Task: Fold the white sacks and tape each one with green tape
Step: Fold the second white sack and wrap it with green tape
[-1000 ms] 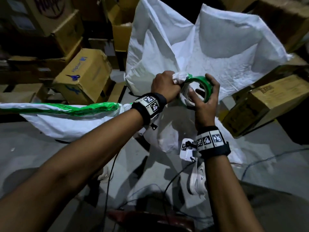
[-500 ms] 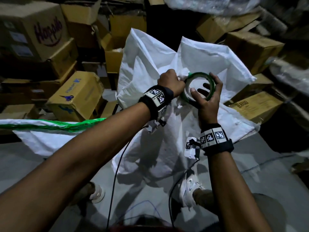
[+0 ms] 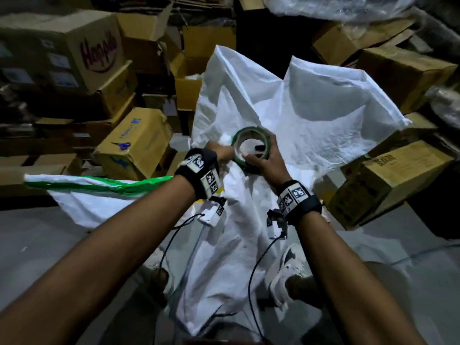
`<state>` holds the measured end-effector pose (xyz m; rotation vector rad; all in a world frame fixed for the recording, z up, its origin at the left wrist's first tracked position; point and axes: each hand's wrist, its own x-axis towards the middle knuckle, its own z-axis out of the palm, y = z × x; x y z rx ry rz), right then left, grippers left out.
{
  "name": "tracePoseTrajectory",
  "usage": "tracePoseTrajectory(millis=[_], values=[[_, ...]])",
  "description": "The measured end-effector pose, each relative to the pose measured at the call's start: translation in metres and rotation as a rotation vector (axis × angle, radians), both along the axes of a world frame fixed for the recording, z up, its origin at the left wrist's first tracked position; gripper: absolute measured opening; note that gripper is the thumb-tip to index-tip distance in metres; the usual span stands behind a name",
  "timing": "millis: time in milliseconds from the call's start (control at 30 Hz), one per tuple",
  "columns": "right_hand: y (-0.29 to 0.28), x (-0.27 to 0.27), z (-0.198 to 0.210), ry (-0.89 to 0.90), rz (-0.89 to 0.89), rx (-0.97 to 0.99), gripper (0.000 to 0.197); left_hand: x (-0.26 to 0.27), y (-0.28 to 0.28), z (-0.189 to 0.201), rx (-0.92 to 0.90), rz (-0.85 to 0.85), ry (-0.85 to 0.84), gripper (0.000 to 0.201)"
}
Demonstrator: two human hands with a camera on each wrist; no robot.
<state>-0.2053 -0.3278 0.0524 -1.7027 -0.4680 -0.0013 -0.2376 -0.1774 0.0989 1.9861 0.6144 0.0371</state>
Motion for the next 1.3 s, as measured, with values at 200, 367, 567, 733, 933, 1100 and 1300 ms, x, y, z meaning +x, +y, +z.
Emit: tracePoseTrajectory(millis=[200,367,567,733,933,1100,1300], values=[[0.048,0.001,-0.076,-0.097,0.055,-0.163,0.083,-0.005,0.055,-0.079,-0.036,0.232,0.025,0.031],[0.106,0.020,-0.109,-0.011,0.078,-0.078,0.088,0.013,0.108,-0.104,-0.005,0.361,-0.031,0.013],[0.168,0.047,-0.151,0.150,0.202,0.091,0.068,0.018,0.167,-0.139,-0.071,0.361,-0.151,0.046],[0.196,0.073,-0.174,0.288,0.245,0.106,0.067,0.025,0.200,-0.152,-0.063,0.191,-0.101,0.050],[0.221,0.068,-0.181,0.390,0.297,0.144,0.074,0.033,0.200,-0.169,0.102,0.429,-0.082,0.064],[0.227,0.065,-0.181,0.309,0.257,0.008,0.086,0.038,0.195,-0.175,0.205,0.480,-0.091,0.061],[0.218,0.063,-0.174,0.214,0.286,-0.084,0.086,0.039,0.192,-0.178,0.142,0.556,-0.074,0.059]])
